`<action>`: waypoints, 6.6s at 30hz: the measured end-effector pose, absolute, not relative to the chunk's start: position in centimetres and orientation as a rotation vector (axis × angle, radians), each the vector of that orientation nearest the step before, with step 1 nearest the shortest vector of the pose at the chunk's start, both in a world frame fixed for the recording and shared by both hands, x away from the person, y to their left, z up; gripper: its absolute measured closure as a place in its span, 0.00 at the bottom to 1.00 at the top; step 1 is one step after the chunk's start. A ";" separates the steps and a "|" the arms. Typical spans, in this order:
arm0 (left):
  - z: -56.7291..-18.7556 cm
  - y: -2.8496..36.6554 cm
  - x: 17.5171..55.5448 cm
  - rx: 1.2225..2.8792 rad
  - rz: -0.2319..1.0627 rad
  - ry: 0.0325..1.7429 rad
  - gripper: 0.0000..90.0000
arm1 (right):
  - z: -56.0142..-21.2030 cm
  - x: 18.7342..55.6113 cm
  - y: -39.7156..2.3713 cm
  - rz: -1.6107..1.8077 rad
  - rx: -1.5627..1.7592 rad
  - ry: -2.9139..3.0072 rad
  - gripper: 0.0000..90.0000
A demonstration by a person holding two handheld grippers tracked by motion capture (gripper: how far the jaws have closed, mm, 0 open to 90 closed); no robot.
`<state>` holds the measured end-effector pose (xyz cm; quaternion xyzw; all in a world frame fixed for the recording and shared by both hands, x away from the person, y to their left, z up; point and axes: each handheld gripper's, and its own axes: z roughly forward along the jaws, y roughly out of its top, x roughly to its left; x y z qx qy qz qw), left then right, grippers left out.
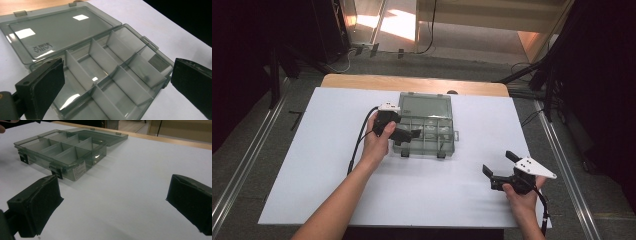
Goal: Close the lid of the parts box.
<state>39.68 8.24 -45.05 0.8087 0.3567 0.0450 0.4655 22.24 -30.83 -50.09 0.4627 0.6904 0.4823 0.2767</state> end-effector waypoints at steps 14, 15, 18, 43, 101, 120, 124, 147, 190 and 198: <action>-45.7 10.2 41.7 1.935 0.113 0.955 0.00 | -49.0 26.3 -29.7 1.314 1.290 1.872 0.00; -45.7 10.3 41.9 1.941 0.116 0.951 0.00 | -48.8 26.7 -29.7 1.317 1.297 1.868 0.00; -45.7 10.6 42.4 1.938 0.115 0.958 0.00 | -48.3 27.6 -29.4 1.332 1.298 1.857 0.00; -46.8 10.2 45.2 1.954 0.191 1.024 0.00 | -46.2 34.9 -26.3 1.327 1.291 1.931 0.00; -50.1 9.2 50.7 1.835 0.015 1.312 0.39 | -50.8 46.3 -22.9 1.385 1.744 2.053 0.44; -50.7 9.3 50.3 1.787 -0.025 1.323 0.49 | -52.2 46.9 -23.4 1.442 1.878 2.057 0.53; -50.4 8.7 50.0 1.802 0.038 1.303 0.51 | -52.1 46.8 -23.1 1.438 1.848 2.071 0.56; -48.0 10.2 48.1 1.792 0.183 1.155 0.82 | -49.4 44.0 -24.0 1.352 1.491 2.070 0.87; -44.4 10.1 47.6 1.760 0.415 1.013 0.94 | -47.4 43.3 -24.1 1.369 1.420 1.950 0.83; -44.7 10.6 47.3 1.745 0.415 0.960 0.94 | -44.5 44.3 -24.0 1.339 1.414 1.928 0.90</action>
